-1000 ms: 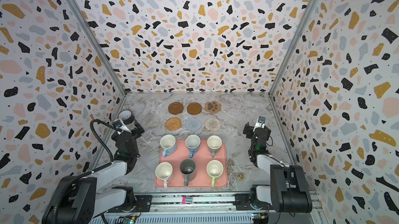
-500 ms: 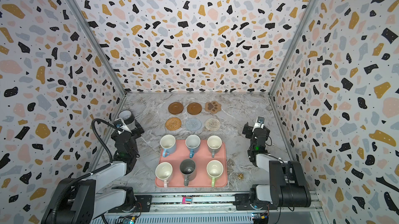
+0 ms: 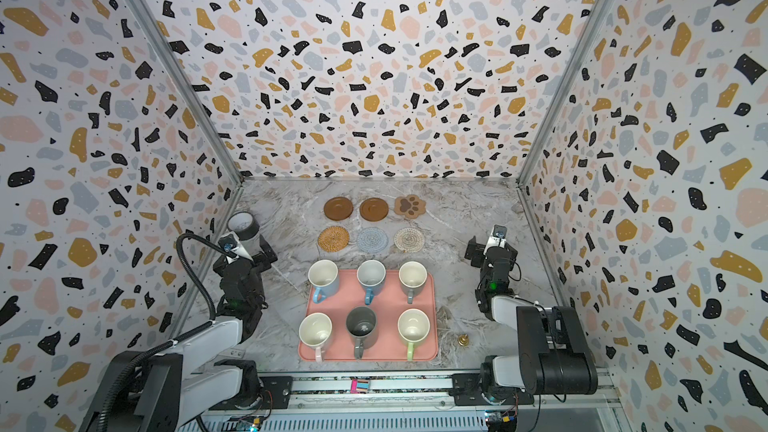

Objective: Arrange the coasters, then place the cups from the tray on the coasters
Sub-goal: 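Move the right gripper over the mugs on the pink tray while the left gripper rises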

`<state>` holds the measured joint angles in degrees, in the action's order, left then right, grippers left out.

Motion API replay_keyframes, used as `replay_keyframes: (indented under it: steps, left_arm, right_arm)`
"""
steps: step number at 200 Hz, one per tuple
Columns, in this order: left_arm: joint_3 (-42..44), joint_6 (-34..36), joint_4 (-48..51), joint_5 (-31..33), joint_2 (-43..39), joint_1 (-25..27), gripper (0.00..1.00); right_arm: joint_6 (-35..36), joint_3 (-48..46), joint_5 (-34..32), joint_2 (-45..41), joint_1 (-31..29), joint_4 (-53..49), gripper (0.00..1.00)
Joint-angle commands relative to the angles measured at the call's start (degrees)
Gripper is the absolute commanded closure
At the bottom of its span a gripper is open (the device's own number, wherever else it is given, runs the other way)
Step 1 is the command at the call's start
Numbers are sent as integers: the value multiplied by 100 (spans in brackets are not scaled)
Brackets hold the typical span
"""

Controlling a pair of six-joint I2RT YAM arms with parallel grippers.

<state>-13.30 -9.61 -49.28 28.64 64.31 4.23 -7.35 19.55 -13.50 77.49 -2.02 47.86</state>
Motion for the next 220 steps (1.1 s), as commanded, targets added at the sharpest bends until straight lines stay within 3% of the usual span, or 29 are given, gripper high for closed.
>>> replay_keyframes:
  steps: [1,91,114,186,220]
  left_arm:
    - [-254,65,276,-184,-108,-32,0]
    - [-325,127,414,-498,-168,-27,1]
    - [-589,113,857,-823,-215,-27,1]
    - [-1290,-347,1943,-1359,-377,-27,1]
    - [-1845,-605,2770,-1632,-165,-19,0]
  right_arm:
    - [117,302,69,-219,-146,-336,1]
    - [323,635,229,-190,-388,-769,1]
    - [416,1053,346,-337,-619,-1655,1]
    - [-293,3054,456,-131,-1673,-5524,1]
    - [-512,3641,840,-68,-2004,-6731,1]
